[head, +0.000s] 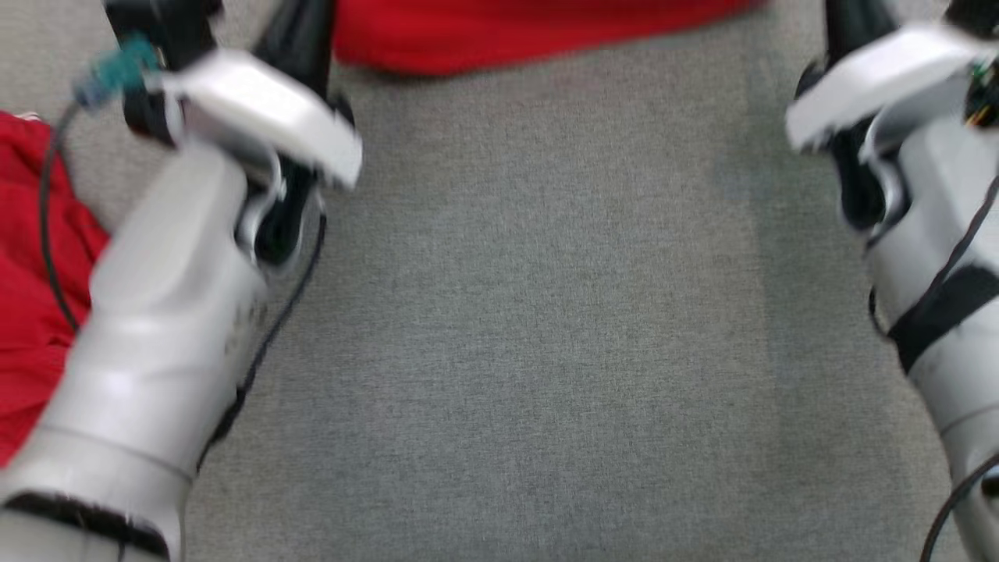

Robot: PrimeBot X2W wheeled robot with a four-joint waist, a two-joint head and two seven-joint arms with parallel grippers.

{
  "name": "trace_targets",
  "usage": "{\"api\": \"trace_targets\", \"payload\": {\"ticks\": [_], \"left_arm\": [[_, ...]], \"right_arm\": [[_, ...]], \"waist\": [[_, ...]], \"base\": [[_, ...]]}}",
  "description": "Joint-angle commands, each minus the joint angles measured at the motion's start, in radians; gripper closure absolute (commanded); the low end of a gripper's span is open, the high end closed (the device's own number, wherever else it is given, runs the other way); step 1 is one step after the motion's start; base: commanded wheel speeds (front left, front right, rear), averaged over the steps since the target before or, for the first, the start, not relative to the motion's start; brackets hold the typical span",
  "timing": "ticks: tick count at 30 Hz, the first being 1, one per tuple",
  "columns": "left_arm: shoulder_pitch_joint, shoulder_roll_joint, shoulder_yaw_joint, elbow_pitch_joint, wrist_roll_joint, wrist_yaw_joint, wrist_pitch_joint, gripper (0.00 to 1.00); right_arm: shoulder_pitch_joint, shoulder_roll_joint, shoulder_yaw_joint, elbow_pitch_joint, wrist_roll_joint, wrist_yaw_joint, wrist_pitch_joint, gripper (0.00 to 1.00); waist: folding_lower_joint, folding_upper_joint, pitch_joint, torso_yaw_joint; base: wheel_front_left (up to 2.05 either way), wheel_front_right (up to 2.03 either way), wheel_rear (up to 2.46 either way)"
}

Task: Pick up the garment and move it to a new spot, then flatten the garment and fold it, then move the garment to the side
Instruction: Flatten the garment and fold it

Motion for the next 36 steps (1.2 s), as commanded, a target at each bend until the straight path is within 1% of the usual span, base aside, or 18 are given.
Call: {"api": "trace_targets", "payload": {"ticks": [1,4,9,14,16,21,24,28,29,36], "left_arm": [[0.057,0.017,-0.015,-0.011,-0.012,-0.003,-0.005,1.00],[0.170,0.030,-0.022,-0.040,-0.023,-0.003,-0.005,1.00],[0.330,0.061,-0.065,-0.081,0.002,-0.002,-0.005,1.00],[0.436,0.084,-0.135,-0.102,0.032,-0.002,-0.006,1.00],[0.487,0.094,-0.177,-0.115,0.054,-0.002,-0.005,1.00],[0.591,0.093,-0.211,-0.133,0.070,-0.002,-0.006,1.00],[0.650,0.093,-0.224,-0.153,0.082,-0.002,-0.006,1.00],[0.725,0.090,-0.253,-0.180,0.088,-0.002,-0.006,1.00],[0.725,0.090,-0.253,-0.180,0.088,-0.002,-0.006,1.00],[0.811,0.102,-0.307,-0.235,0.082,-0.002,-0.006,1.00]], "right_arm": [[0.050,-0.007,0.032,0.012,0.031,-0.001,0.004,1.00],[0.137,-0.026,0.106,0.021,0.082,-0.001,0.019,1.00],[0.258,-0.073,0.212,0.013,0.171,-0.001,0.061,1.00],[0.351,-0.137,0.303,-0.011,0.242,-0.002,0.095,1.00],[0.399,-0.170,0.361,-0.027,0.274,-0.002,0.115,1.00],[0.482,-0.228,0.451,-0.067,0.334,-0.002,0.155,1.00],[0.527,-0.282,0.512,-0.111,0.371,-0.002,0.194,1.00],[0.589,-0.364,0.578,-0.200,0.445,-0.002,0.257,1.00],[0.589,-0.364,0.578,-0.200,0.445,-0.002,0.257,1.00],[0.674,-0.534,0.675,-0.387,0.556,-0.002,0.365,1.00]], "waist": [[0.0000,0.0000,-0.047,0.013],[0.0000,0.0000,-0.100,0.014],[0.0000,0.0000,-0.190,0.011],[0.0000,0.0000,-0.269,0.017],[0.0000,0.0000,-0.310,0.017],[0.0000,0.0000,-0.403,0.016],[0.0000,0.0000,-0.451,0.013],[0.0000,0.0000,-0.505,0.015],[0.0000,0.0000,-0.505,0.015],[0.0000,0.0000,-0.548,0.011]], "base": [[0.00,0.00,0.00],[0.00,0.00,0.00],[0.00,0.00,0.00],[0.00,0.00,0.00],[0.00,0.00,0.00],[0.00,0.00,0.00],[0.00,0.00,0.00],[0.00,0.00,0.00],[0.00,0.00,0.00],[0.00,0.00,0.00]]}}
